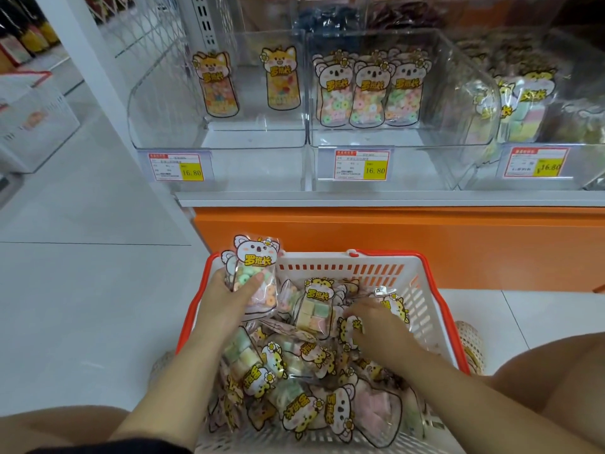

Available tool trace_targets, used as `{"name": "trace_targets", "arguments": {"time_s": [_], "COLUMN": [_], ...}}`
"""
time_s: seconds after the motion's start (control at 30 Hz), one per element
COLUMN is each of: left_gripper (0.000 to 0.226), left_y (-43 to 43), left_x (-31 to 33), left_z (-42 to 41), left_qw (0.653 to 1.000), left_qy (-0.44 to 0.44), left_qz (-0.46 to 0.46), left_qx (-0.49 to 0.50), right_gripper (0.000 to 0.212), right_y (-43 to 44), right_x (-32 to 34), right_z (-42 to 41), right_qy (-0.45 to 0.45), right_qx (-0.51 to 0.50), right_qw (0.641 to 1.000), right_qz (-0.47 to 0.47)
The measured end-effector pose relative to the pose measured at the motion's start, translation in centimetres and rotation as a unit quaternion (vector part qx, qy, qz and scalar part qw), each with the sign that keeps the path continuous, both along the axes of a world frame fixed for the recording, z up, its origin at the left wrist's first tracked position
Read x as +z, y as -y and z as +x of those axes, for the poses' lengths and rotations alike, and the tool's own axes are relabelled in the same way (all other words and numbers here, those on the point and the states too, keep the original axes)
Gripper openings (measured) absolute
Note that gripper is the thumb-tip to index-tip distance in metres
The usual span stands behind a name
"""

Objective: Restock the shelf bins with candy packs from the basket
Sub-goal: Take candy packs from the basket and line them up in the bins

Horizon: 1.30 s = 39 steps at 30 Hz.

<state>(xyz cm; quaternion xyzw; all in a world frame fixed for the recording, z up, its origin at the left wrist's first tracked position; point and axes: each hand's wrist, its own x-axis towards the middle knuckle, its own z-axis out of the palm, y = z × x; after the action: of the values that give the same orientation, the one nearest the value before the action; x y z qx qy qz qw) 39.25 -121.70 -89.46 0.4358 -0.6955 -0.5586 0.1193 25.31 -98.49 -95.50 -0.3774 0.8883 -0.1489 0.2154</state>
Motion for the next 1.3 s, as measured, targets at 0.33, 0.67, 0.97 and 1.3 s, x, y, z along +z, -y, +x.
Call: {"name": "trace_targets", "arguments": {"time_s": [0.33,0.67,0.97,1.3], "left_gripper": [0.032,0.031,0.057,0.054], "left_y": [2.1,3.0,2.9,3.6], "left_x": [-0.4,-1.0,0.1,0.0], "left_z": [3.0,2.8,3.6,3.9], "left_qw": [0.998,0.997,0.989,0.981], "left_qy": [0.018,-0.001,-0.046,-0.071], "left_qz": [-0.014,-0.005,0.022,0.086], "left_qx": [0.055,0.077,0.138,0.162], "right_gripper": [0.025,0.035,0.045,0.073], "right_y": [4.5,0.9,8.6,14.1], "right_x": [-1.8,-3.0,-0.6,-3.2], "right_z": [2.9,-2.0,0.1,0.6], "right_qy": [0.089,0.124,0.044,-0.179], "right_qx": [0.073,-0.117,0.091,0.28], "right_qw": [0.993,0.985,0.994,0.921], "right_qz": [-0.015,0.014,0.033,0.202]}}
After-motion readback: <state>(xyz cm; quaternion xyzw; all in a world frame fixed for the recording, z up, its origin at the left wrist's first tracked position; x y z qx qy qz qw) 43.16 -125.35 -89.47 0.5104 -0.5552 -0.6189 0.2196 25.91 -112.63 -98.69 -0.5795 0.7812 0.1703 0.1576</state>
